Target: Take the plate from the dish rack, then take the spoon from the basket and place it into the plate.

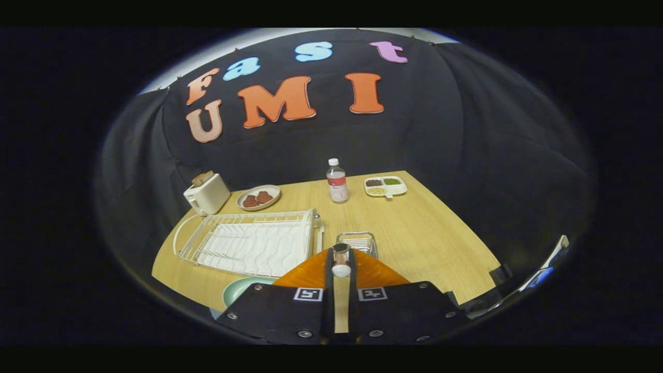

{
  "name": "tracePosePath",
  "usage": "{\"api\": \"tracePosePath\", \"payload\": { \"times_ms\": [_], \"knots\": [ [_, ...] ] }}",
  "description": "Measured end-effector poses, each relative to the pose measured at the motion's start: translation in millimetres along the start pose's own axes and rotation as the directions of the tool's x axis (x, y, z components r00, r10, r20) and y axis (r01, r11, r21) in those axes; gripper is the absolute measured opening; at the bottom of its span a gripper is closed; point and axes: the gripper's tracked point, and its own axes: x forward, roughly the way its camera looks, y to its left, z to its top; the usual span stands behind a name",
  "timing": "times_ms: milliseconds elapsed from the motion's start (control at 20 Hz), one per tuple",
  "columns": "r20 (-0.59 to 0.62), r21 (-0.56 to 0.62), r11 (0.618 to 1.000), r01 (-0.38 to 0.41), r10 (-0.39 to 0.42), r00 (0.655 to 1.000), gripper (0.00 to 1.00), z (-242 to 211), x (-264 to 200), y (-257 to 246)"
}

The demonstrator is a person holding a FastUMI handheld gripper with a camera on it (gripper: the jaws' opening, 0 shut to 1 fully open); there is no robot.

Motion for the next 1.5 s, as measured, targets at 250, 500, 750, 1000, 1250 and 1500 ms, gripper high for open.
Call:
{"api": "tracePosePath", "payload": {
  "times_ms": [250,500,750,1000,1250,1500],
  "knots": [
    [0.010,-0.019,0.994,-0.106,0.106,0.994,0.10,9,-18,26],
    [-0.022,0.021,0.975,-0.220,0.220,0.975,0.10,-9,-26,63],
    [-0.071,0.051,0.948,-0.315,0.318,0.945,0.10,-33,-32,92],
    [-0.149,0.041,0.925,-0.377,0.379,0.913,0.10,-61,-33,111],
    [-0.227,0.004,0.909,-0.418,0.408,0.885,0.10,-98,-27,128],
    [-0.289,0.009,0.899,-0.437,0.421,0.860,0.10,-126,-14,136]
  ]
}}
